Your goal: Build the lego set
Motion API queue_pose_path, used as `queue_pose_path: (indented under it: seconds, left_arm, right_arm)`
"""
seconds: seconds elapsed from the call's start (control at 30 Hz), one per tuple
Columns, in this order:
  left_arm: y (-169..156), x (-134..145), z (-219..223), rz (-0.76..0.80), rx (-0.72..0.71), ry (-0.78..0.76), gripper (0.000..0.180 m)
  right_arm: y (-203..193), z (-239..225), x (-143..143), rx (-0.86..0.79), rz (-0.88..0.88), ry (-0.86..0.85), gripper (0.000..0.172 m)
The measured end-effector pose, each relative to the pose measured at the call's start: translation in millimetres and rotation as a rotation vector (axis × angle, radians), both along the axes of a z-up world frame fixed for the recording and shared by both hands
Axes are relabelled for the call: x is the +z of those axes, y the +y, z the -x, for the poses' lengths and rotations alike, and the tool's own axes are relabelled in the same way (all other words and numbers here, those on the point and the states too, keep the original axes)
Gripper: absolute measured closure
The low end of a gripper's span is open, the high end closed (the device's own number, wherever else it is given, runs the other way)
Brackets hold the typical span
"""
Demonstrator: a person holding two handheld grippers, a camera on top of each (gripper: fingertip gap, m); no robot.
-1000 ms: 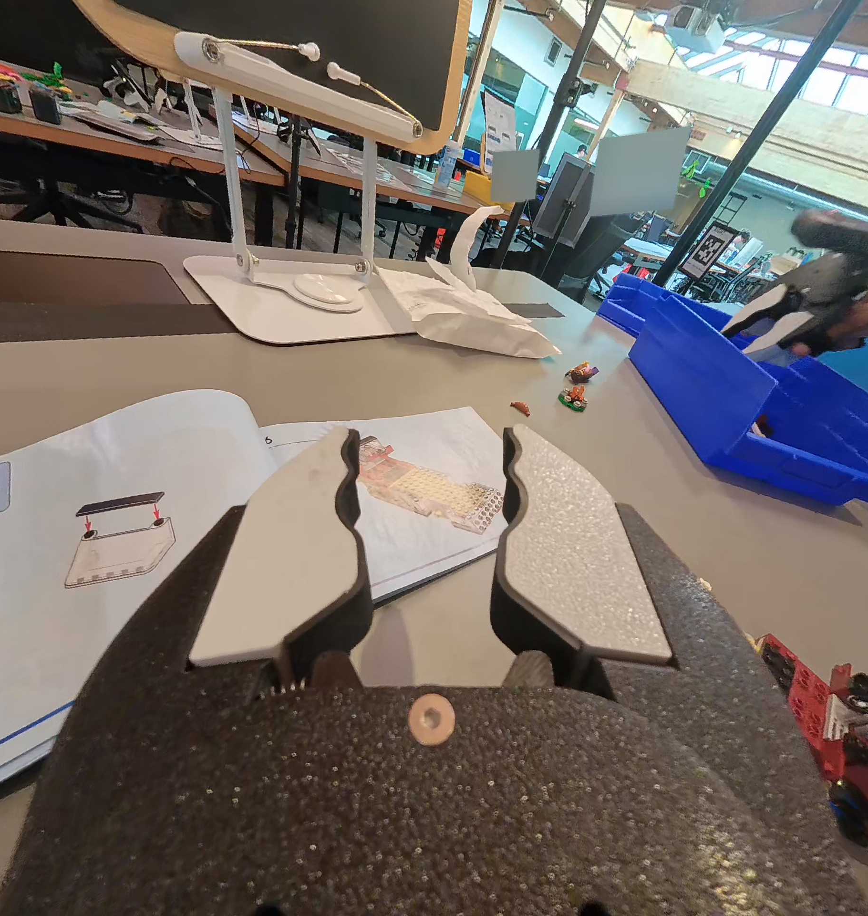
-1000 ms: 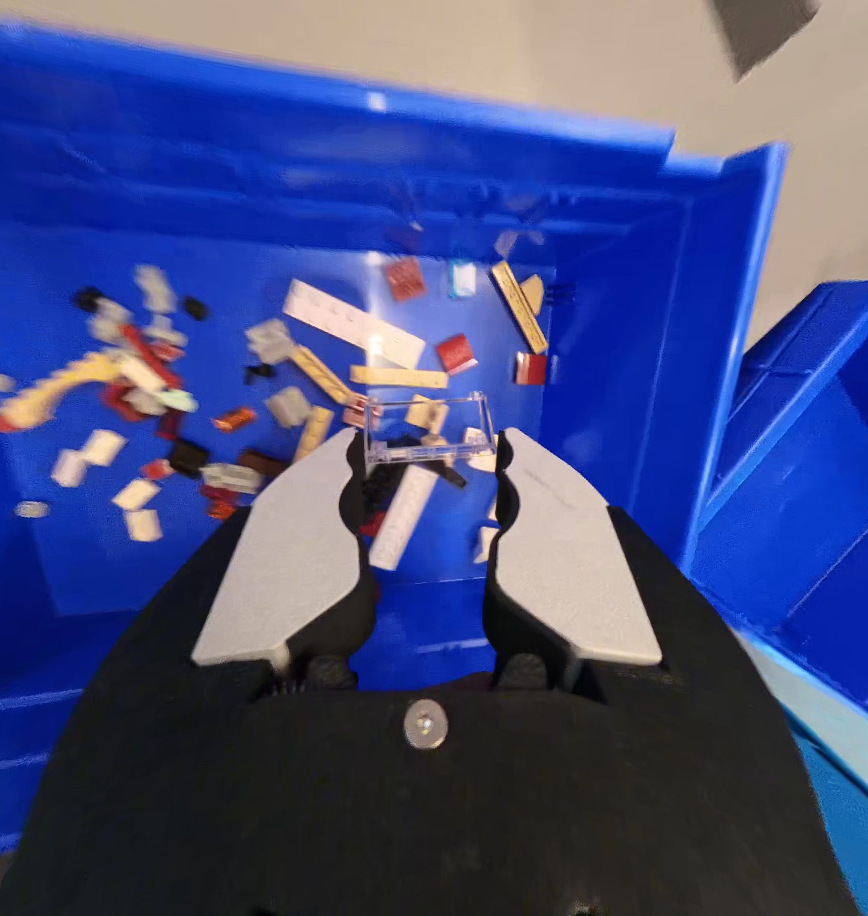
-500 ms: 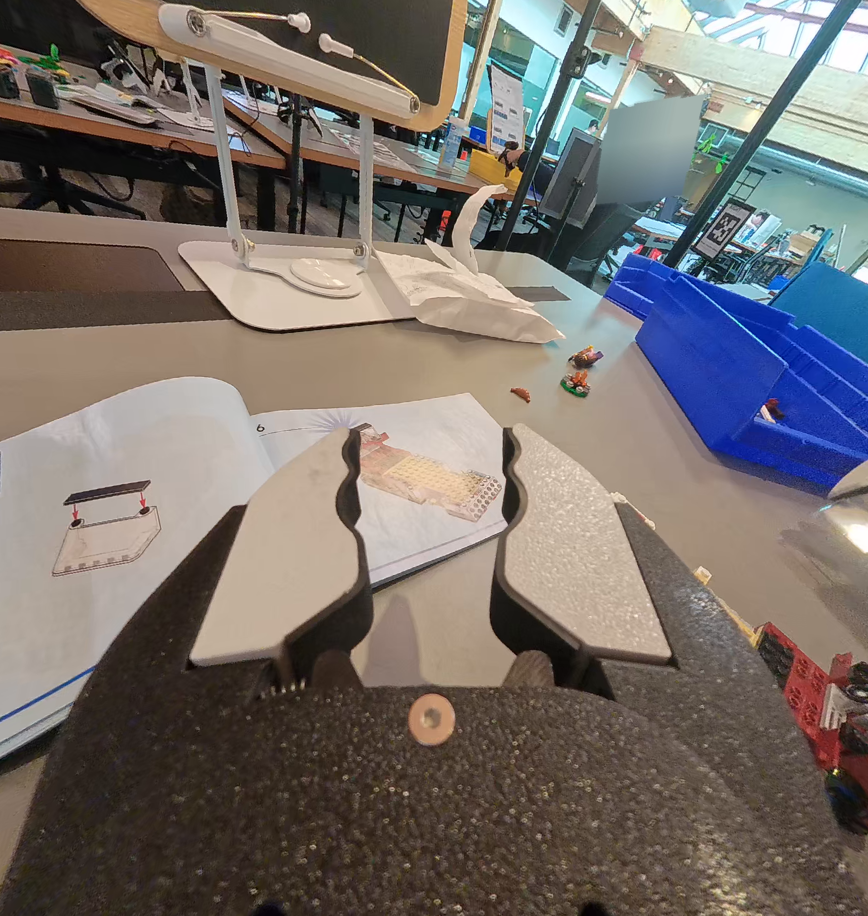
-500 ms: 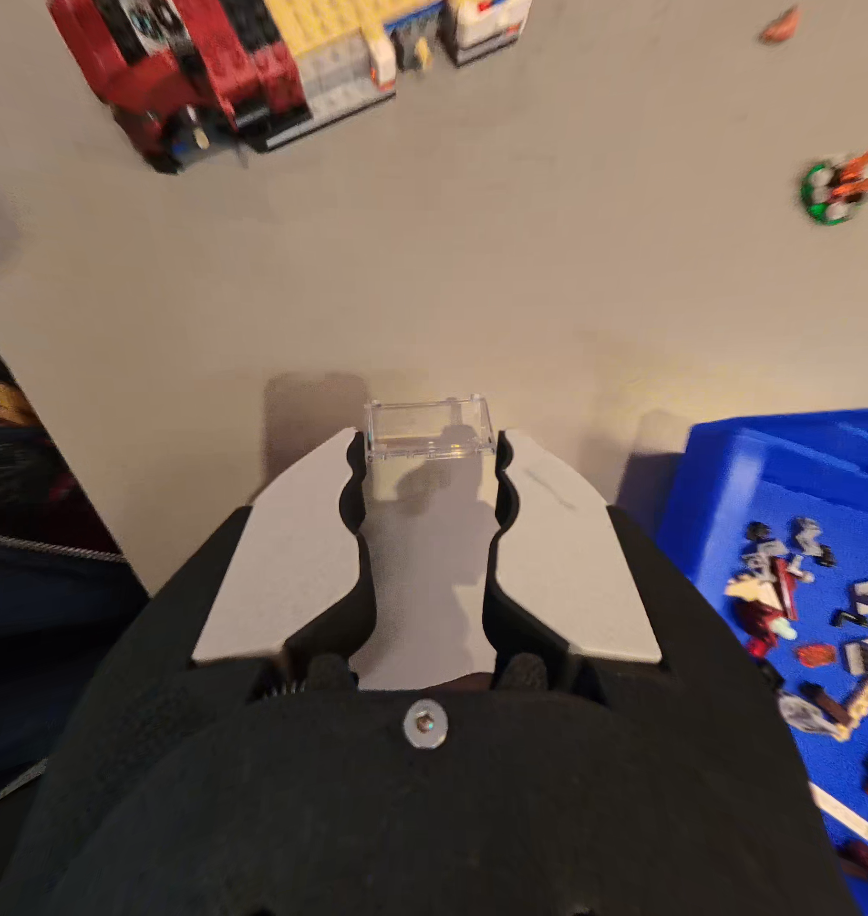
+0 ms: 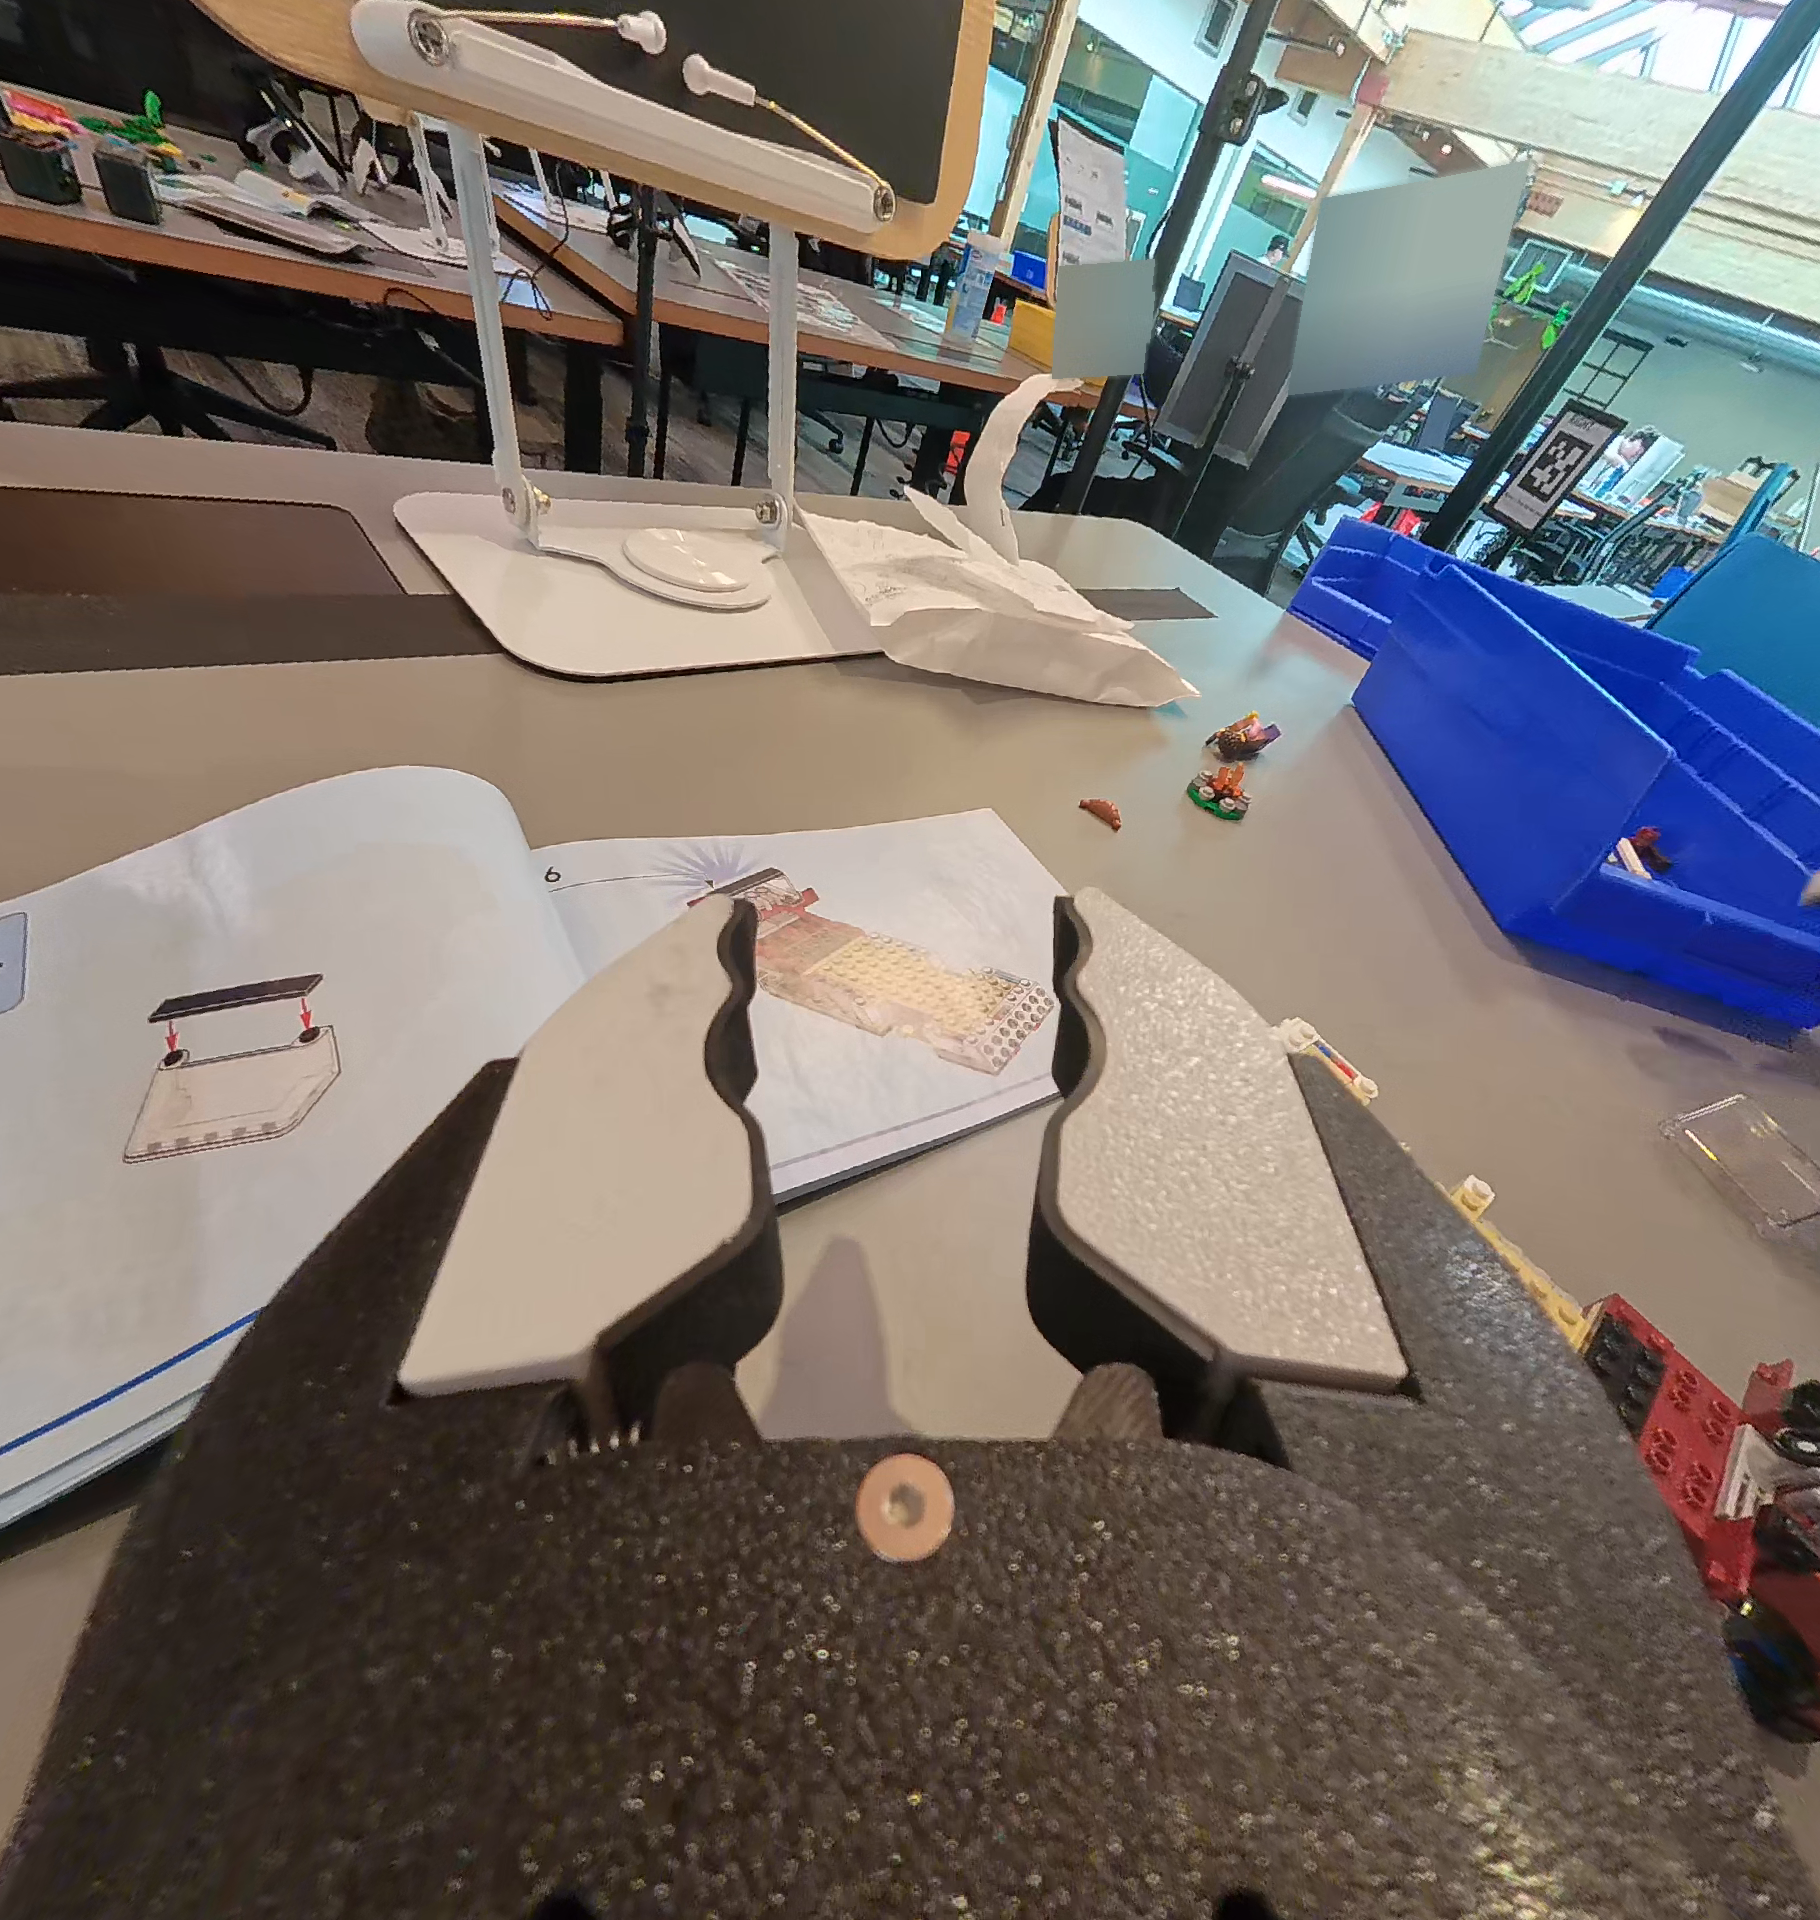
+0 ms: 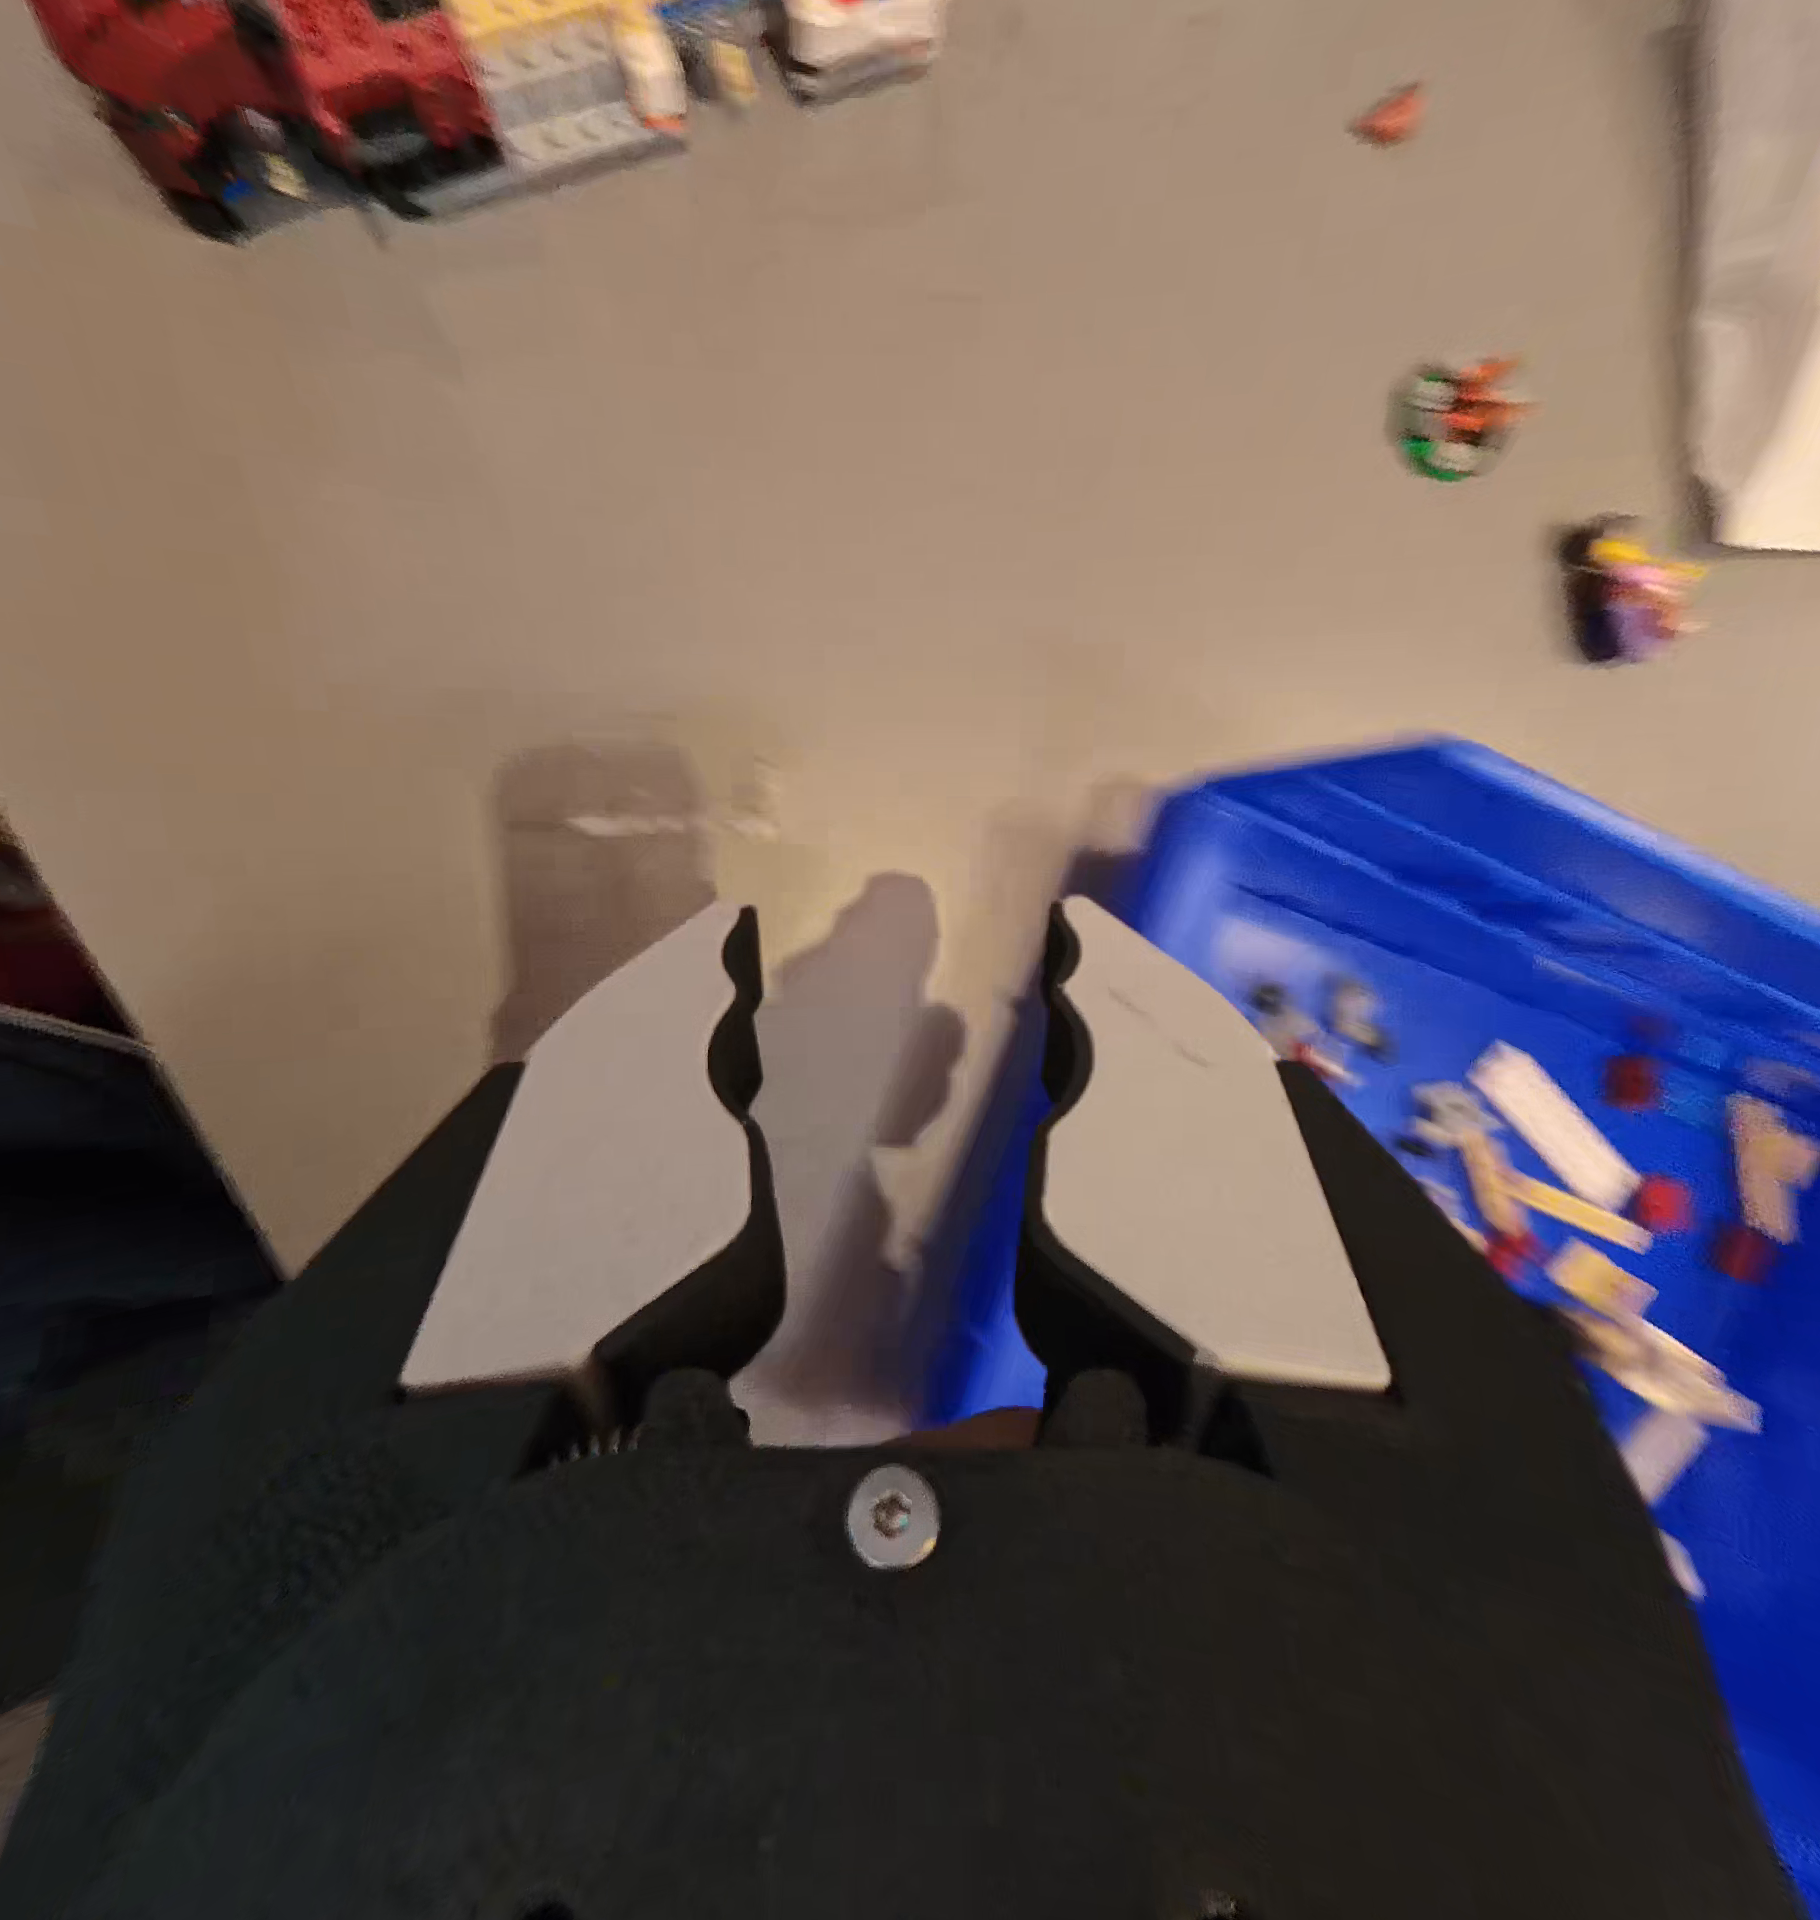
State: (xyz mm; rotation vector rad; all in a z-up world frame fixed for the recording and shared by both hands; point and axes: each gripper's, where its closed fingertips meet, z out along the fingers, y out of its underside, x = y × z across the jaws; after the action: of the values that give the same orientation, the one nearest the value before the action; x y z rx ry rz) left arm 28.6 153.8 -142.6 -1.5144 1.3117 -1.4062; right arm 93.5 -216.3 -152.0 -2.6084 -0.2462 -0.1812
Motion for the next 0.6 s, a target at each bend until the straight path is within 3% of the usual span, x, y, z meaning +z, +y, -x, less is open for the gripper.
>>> queue_pose_path:
  seconds: [0.13, 0.23, 0.43, 0.6]
  left_arm:
    - [0, -1, 0, 0.007, -0.005, 0.005, 0.125]
    - [0, -1, 0, 0.003, -0.005, 0.006, 0.125]
    - [3, 0, 0, 0.023, 0.010, -0.001, 0.125]
    - [8, -1, 0, 0.070, 0.015, 0.000, 0.125]
  right_arm:
    - [-70, -134, 19, -0.130, 0.209, -0.258, 0.131]
    - [-127, -215, -1, -0.179, 0.485, -0.299, 0.141]
    - [-141, -260, -53, 0.003, 0.686, -0.218, 0.158]
    - [-136, -267, -76, 0.103, 0.698, -0.198, 0.161]
